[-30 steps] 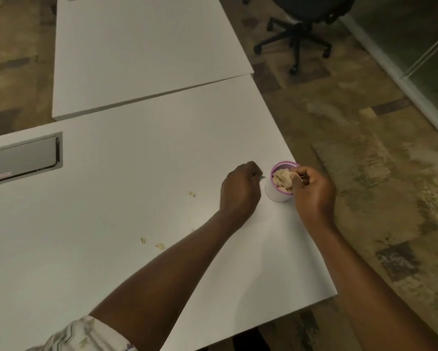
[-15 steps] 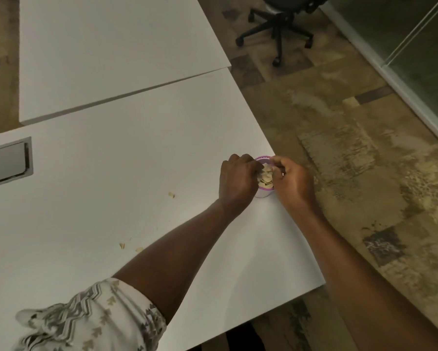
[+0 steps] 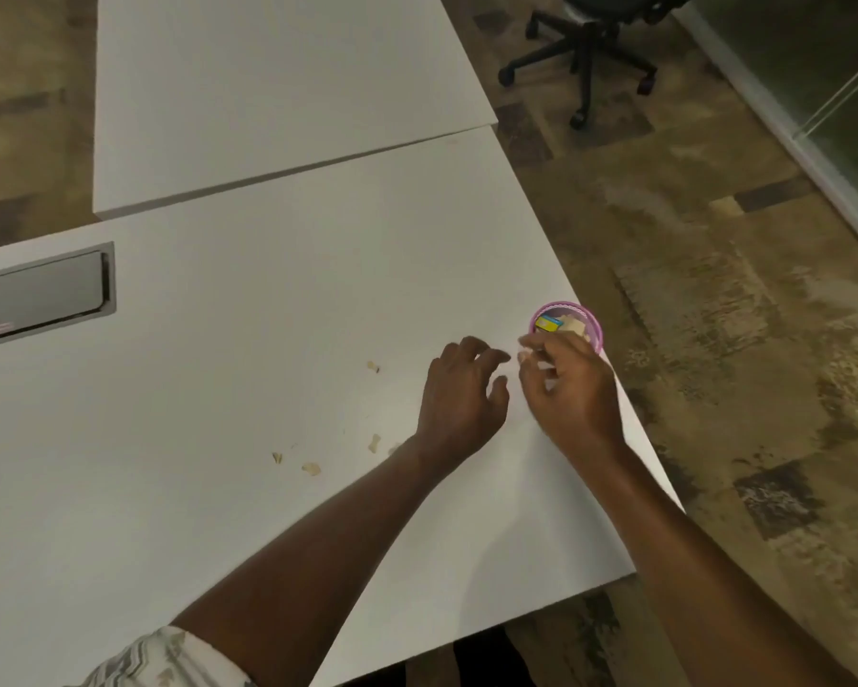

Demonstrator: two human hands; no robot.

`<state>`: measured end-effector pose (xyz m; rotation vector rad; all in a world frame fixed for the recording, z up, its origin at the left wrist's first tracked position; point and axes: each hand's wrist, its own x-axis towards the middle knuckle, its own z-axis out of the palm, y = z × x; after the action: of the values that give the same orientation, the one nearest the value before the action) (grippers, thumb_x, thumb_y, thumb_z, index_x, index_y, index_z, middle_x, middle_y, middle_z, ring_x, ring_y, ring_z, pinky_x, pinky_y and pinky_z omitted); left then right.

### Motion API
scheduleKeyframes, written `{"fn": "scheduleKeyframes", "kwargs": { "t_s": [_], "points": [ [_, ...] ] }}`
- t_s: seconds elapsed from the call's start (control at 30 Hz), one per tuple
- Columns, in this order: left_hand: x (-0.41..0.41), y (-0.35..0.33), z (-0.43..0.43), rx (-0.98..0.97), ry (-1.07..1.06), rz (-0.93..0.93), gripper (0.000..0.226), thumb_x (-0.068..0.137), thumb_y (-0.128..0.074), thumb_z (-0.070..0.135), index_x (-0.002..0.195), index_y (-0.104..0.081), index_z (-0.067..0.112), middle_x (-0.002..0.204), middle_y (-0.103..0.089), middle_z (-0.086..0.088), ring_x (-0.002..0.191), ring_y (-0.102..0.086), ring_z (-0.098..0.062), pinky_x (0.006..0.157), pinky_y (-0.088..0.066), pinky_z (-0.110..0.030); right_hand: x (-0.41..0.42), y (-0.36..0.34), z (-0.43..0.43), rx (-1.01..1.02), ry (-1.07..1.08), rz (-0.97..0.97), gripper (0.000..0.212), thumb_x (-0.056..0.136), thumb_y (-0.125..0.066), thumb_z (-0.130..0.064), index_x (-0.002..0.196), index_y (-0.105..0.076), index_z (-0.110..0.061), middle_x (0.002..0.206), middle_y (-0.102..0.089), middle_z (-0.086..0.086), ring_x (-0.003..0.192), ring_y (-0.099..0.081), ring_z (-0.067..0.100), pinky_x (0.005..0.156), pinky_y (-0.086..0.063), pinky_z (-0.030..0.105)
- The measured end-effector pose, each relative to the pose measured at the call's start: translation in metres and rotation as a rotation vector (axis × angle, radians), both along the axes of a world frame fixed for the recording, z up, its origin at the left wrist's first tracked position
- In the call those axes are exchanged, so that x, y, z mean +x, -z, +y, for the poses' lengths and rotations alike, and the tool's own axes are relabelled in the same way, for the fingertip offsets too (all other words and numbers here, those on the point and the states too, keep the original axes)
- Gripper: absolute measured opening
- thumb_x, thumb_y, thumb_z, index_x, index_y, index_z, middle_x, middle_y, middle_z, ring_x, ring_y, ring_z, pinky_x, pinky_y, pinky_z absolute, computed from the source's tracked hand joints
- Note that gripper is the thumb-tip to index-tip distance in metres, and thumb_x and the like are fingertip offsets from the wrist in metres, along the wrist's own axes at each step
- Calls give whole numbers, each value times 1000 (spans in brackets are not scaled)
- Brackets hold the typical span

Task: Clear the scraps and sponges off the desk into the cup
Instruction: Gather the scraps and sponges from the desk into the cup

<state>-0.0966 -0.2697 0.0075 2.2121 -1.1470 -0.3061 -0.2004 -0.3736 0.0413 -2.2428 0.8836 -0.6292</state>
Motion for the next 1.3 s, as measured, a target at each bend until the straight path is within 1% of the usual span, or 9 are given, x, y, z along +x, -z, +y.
{"fn": "scheduleKeyframes", "kwargs": {
  "t_s": [0.17, 0.27, 0.4, 0.53, 0.67, 0.83, 1.07, 1.2, 1.3],
  "points": [
    [5, 23, 64, 69, -83, 33, 36, 92, -57, 33, 124, -65, 17, 120, -61, -4, 104, -60, -26, 87, -50, -42, 12, 25, 53, 54, -133, 87, 22, 93, -63, -23, 112, -70, -14, 110, -69, -1, 95, -67, 12, 81, -58, 28],
    [7, 38, 106, 126, -148, -4, 52, 94, -51, 42, 137, -57, 13, 138, -56, -8, 125, -53, -28, 101, -48, -43, 17, 45, 83, -10, -188, 198, 34, 93, -53, -33, 117, -69, -15, 117, -70, 0, 104, -68, 19, 88, -56, 31],
    [13, 58, 161, 235, -279, -29, 75, 98, -47, 49, 158, -25, 10, 167, -21, -12, 154, -18, -27, 124, -18, -39, 17, 75, 129, -86, -270, 491, 64, 91, -54, -41, 143, -48, -4, 150, -45, 16, 138, -45, 32, 109, -40, 42],
    [20, 71, 211, 369, -426, -50, 88, 98, -36, 57, 160, 0, 7, 169, 8, -11, 157, 7, -28, 127, -5, -44, 9, 88, 167, -162, -284, 731, 89, 92, -30, -62, 155, -17, -2, 164, -4, 18, 152, -6, 36, 120, -14, 55],
    [23, 81, 239, 455, -553, -12, 93, 97, -27, 66, 160, 0, 3, 169, 6, -15, 156, 3, -33, 126, -13, -51, 8, 94, 193, -226, -297, 773, 95, 91, -29, -69, 154, -14, 0, 164, 3, 20, 152, 3, 36, 119, -10, 60],
    [25, 88, 244, 473, -464, 6, 90, 97, -24, 65, 159, 10, 9, 168, 16, -8, 156, 14, -28, 127, -2, -46, 36, 100, 202, -253, -386, 778, 92, 93, -23, -69, 156, -7, -3, 164, 9, 17, 151, 10, 35, 119, -6, 60],
    [43, 87, 233, 378, -259, -16, 75, 102, -29, 46, 161, -5, 7, 169, 2, -11, 157, 3, -27, 126, -6, -41, 86, 102, 168, -175, -491, 632, 80, 94, -30, -49, 156, -9, -3, 164, 4, 19, 152, 2, 36, 122, -12, 50],
    [60, 84, 232, 314, -221, -81, 60, 97, -48, 28, 145, -44, -7, 150, -45, -29, 138, -45, -44, 114, -40, -49, 111, 92, 136, -24, -428, 598, 77, 96, -47, -33, 157, -9, -6, 164, -2, 18, 152, -3, 31, 122, -18, 45],
    [69, 81, 235, 308, -188, -108, 50, 90, -61, 22, 131, -57, -7, 131, -58, -26, 115, -58, -44, 93, -56, -48, 120, 86, 130, -2, -467, 642, 72, 95, -49, -32, 156, -17, -10, 163, -15, 16, 151, -12, 31, 118, -27, 46]
  ]
}}
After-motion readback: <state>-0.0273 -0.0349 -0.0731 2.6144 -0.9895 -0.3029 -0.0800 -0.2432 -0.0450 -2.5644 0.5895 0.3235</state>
